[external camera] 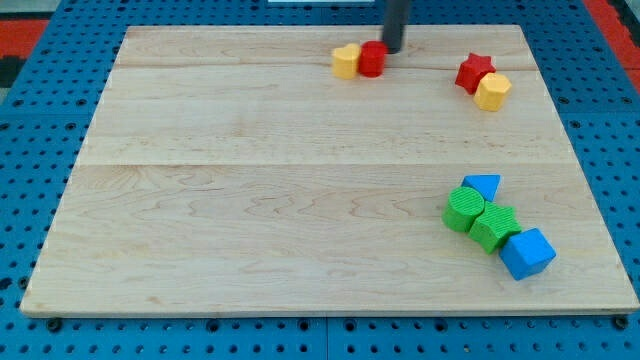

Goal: Group up the red blocks and yellow blocks at the top center

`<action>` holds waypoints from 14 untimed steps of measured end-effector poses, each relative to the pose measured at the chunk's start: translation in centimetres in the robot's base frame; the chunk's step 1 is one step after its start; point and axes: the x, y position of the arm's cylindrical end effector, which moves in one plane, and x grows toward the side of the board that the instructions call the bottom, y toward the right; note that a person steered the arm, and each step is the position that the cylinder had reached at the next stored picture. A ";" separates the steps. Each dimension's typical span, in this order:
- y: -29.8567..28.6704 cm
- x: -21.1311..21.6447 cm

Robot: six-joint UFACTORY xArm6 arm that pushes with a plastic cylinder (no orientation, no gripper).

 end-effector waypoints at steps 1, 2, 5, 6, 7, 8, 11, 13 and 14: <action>5.3 -2.2; 18.1 -1.4; -0.5 4.8; 7.3 5.2; 3.0 8.7; -2.3 10.1; -4.6 6.9; 11.1 2.6; 23.3 3.2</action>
